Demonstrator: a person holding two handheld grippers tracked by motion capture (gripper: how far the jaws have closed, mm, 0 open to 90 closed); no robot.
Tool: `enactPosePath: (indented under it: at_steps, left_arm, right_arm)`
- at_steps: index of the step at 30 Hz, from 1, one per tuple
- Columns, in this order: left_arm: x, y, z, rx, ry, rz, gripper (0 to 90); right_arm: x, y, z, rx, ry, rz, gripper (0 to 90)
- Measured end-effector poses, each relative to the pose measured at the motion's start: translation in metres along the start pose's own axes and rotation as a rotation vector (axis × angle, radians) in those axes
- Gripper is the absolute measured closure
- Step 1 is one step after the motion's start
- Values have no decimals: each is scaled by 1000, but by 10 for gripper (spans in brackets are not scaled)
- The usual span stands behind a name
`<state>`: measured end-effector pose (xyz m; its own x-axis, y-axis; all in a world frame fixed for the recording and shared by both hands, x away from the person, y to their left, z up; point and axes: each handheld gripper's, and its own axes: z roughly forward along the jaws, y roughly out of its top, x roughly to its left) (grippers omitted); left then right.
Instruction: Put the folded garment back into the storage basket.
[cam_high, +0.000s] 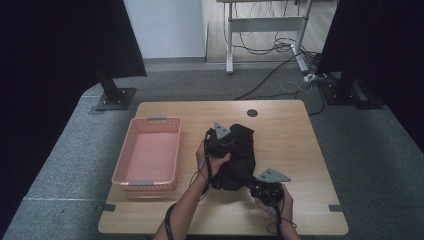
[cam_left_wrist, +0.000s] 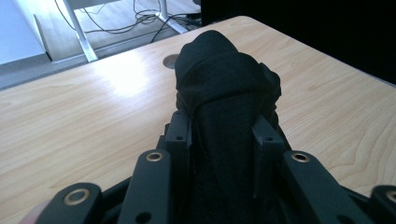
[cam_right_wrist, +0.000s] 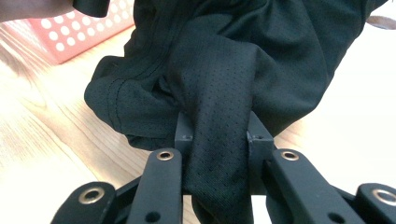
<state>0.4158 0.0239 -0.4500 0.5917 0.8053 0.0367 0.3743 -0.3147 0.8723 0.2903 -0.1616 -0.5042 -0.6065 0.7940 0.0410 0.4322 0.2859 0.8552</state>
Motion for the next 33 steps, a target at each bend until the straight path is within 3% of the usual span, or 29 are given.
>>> enactPosePath:
  at_steps: [33]
  left_arm:
    - [26,24,-41,-42,61,15,655]
  right_arm:
    - [23,47,3,-58,25,-42,727]
